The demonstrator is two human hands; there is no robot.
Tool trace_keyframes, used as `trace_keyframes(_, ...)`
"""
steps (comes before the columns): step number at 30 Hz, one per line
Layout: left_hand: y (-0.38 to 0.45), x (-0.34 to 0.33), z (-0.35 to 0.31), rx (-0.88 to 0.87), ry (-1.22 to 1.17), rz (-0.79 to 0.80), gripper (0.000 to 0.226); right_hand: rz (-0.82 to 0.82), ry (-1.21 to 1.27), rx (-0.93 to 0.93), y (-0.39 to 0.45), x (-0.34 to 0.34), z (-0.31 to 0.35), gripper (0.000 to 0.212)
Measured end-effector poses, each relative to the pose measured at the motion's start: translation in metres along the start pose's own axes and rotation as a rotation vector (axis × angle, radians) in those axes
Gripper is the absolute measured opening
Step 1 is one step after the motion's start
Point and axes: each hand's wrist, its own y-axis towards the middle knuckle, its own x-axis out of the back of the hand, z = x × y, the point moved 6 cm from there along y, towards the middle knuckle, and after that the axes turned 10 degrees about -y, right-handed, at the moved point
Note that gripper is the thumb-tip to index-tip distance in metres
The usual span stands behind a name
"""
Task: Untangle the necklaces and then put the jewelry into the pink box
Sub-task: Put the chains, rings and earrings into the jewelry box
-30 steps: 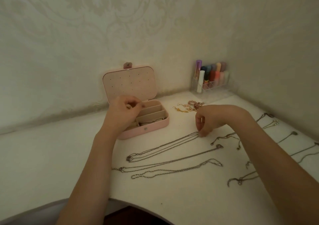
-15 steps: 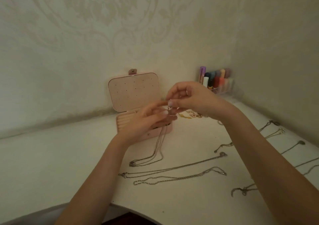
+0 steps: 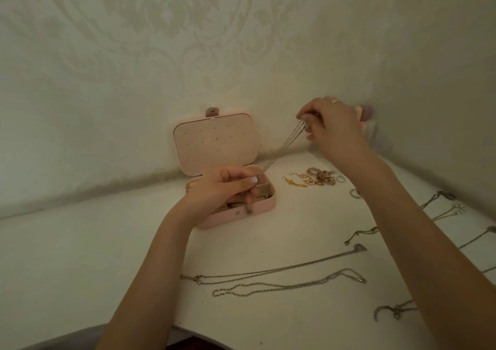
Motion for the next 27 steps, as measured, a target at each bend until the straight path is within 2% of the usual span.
trace_keyframes(2,0.000,0.006,0.001,0.008,-0.001,-0.019,0.012,-0.073,0.107,-0.080,0.001,0.004,-0.009,0.014)
trace_keyframes(4,0.001,0.012,0.005,0.025,0.040,-0.051,0.010,-0.109,0.360,-0.183,-0.001,0.004,-0.016,0.016)
trace_keyframes(6,0.002,0.016,0.008,0.019,0.087,-0.120,0.013,-0.111,0.688,-0.276,-0.003,0.004,-0.016,0.020)
trace_keyframes(8,0.003,0.018,0.006,-0.023,0.046,-0.204,0.013,-0.074,0.868,-0.315,-0.004,0.005,-0.010,0.021)
trace_keyframes(11,0.002,0.029,-0.002,-0.112,0.006,-0.322,0.012,-0.006,0.865,-0.303,-0.006,-0.001,-0.001,0.020)
trace_keyframes(14,0.000,0.033,-0.008,-0.159,0.075,-0.367,0.013,0.092,0.846,-0.280,-0.010,-0.015,0.007,0.019)
trace_keyframes(19,-0.002,0.019,-0.013,-0.195,0.247,-0.276,0.021,0.232,0.810,-0.225,-0.020,-0.034,0.027,0.015)
trace_keyframes(22,-0.001,0.022,-0.008,-0.162,0.319,-0.282,0.004,0.297,0.825,-0.196,-0.026,-0.047,0.035,0.014)
trace_keyframes(25,-0.001,0.025,-0.005,-0.135,0.325,-0.277,0.018,0.346,0.830,-0.192,-0.031,-0.057,0.039,0.015)
trace_keyframes(27,0.001,0.020,-0.005,-0.141,0.239,-0.202,0.030,0.369,0.828,-0.183,-0.033,-0.062,0.042,0.014)
